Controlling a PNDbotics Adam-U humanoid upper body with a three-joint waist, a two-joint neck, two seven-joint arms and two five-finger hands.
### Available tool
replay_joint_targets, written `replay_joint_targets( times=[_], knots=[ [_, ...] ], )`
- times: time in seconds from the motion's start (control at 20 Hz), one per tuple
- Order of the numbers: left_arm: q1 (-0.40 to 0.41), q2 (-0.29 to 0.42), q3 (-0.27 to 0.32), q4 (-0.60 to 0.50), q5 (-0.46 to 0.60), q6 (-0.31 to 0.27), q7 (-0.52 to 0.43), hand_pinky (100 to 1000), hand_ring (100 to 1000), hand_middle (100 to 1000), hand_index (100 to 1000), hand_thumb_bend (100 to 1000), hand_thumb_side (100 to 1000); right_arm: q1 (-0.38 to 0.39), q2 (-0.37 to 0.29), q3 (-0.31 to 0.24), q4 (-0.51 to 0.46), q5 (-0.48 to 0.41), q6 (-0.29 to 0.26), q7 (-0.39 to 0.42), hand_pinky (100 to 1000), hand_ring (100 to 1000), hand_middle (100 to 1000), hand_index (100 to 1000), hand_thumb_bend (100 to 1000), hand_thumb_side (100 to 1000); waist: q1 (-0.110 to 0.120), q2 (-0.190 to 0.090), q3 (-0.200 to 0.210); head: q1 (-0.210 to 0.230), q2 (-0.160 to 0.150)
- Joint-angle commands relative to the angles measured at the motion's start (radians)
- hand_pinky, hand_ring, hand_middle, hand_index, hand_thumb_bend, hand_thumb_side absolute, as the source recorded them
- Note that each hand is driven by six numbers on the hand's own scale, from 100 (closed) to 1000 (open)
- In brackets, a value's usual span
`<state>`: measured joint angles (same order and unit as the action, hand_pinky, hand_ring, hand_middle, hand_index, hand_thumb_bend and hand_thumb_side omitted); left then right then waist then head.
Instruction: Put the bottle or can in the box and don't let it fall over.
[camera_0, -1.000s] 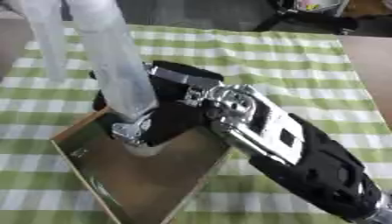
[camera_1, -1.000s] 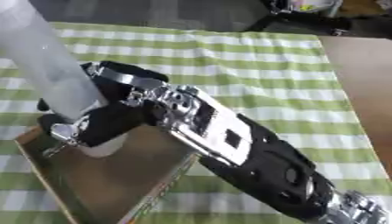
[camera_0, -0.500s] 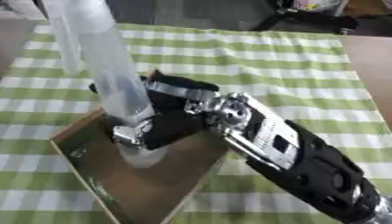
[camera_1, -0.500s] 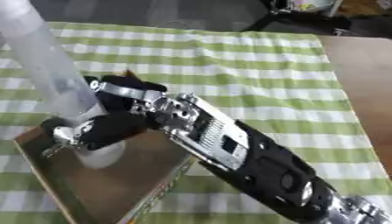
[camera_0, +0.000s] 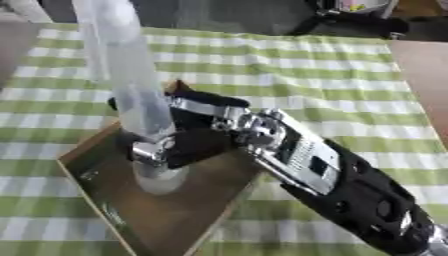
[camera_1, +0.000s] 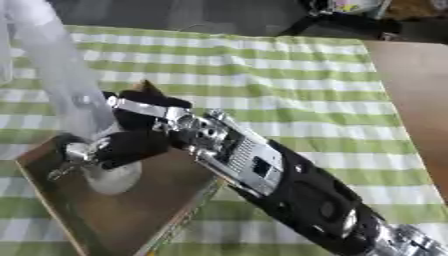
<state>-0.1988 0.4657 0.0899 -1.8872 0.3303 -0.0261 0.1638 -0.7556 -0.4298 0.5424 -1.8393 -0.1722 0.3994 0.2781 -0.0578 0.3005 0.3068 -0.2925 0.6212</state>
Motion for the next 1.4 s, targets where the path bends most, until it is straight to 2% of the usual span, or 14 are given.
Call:
replay_joint_targets(
  times=[0.05,0.2,0.3,0.35,0.45,0.5,0.6,0.75,0.8,0.85,0.9,1.0,1.15,1.4],
  knots=[
    [-0.008,0.020,0.006,-0.020,-0.002,-0.001,-0.005,921,860,955,849,155,871,-0.010,-0.020,-0.017,-0.010,0.030,-0.015,0.017,969,1000,1000,1000,100,534,0.008,-0.013,-0.002,0.001,-0.013],
    [-0.008,0.020,0.006,-0.021,-0.003,-0.001,-0.007,921,860,955,850,154,870,-0.010,-0.022,-0.022,-0.012,0.067,-0.028,0.046,977,1000,1000,1000,100,333,0.009,-0.013,-0.002,0.001,-0.013],
    [-0.007,0.020,0.006,-0.021,-0.003,-0.001,-0.008,921,860,955,850,154,870,-0.011,-0.023,-0.025,-0.017,0.096,-0.038,0.069,984,1000,1000,1000,100,286,0.010,-0.013,-0.002,0.000,-0.013],
    [-0.007,0.020,0.007,-0.020,-0.003,-0.001,-0.008,921,860,955,850,154,870,-0.011,-0.024,-0.027,-0.021,0.110,-0.042,0.082,986,1000,1000,1000,100,295,0.010,-0.013,-0.002,0.000,-0.014],
    [-0.007,0.020,0.007,-0.021,-0.003,-0.001,-0.009,921,860,955,850,155,870,-0.011,-0.026,-0.031,-0.029,0.136,-0.049,0.109,990,1000,1000,1000,100,220,0.010,-0.014,-0.002,0.000,-0.014],
    [-0.007,0.020,0.007,-0.021,-0.003,-0.002,-0.010,921,860,955,850,155,870,-0.011,-0.026,-0.033,-0.032,0.145,-0.051,0.121,992,1000,1000,1000,100,146,0.010,-0.014,-0.002,0.000,-0.015],
    [-0.007,0.020,0.007,-0.021,-0.003,-0.002,-0.010,921,860,955,850,155,870,-0.011,-0.027,-0.034,-0.040,0.159,-0.056,0.144,994,1000,1000,1000,100,100,0.009,-0.014,-0.002,-0.001,-0.015],
    [-0.008,0.020,0.007,-0.021,-0.003,-0.002,-0.011,922,860,955,850,155,870,-0.009,-0.027,-0.037,-0.044,0.173,-0.059,0.165,995,1000,1000,1000,100,100,0.009,-0.014,-0.002,-0.001,-0.016],
    [-0.008,0.020,0.007,-0.021,-0.003,-0.002,-0.011,922,861,955,850,156,870,-0.009,-0.027,-0.038,-0.045,0.174,-0.060,0.170,997,1000,1000,1000,100,127,0.009,-0.014,-0.002,-0.001,-0.016],
    [-0.008,0.020,0.007,-0.021,-0.003,-0.002,-0.011,922,861,955,850,156,870,-0.008,-0.027,-0.038,-0.046,0.176,-0.061,0.176,1000,1000,1000,1000,100,226,0.008,-0.014,-0.002,-0.001,-0.016],
    [-0.008,0.020,0.007,-0.021,-0.003,-0.002,-0.012,922,861,955,850,155,870,-0.008,-0.027,-0.038,-0.048,0.178,-0.065,0.182,1000,1000,1000,1000,100,382,0.008,-0.014,-0.002,-0.001,-0.016],
    [-0.008,0.020,0.007,-0.021,-0.004,-0.003,-0.012,922,861,955,850,155,868,-0.008,-0.029,-0.040,-0.052,0.188,-0.075,0.193,1000,1000,1000,1000,100,634,0.008,-0.014,-0.003,0.000,-0.016],
    [-0.009,0.020,0.008,-0.023,-0.003,-0.004,-0.012,922,860,954,850,155,867,-0.006,-0.032,-0.042,-0.053,0.209,-0.095,0.206,1000,1000,1000,1000,100,650,0.009,-0.014,-0.003,0.000,-0.016],
    [-0.009,0.019,0.008,-0.022,-0.003,-0.004,-0.014,923,861,955,850,154,868,-0.005,-0.031,-0.047,-0.048,0.204,-0.093,0.201,1000,1000,1000,1000,100,635,0.010,-0.014,-0.005,-0.001,-0.021]
  ],
)
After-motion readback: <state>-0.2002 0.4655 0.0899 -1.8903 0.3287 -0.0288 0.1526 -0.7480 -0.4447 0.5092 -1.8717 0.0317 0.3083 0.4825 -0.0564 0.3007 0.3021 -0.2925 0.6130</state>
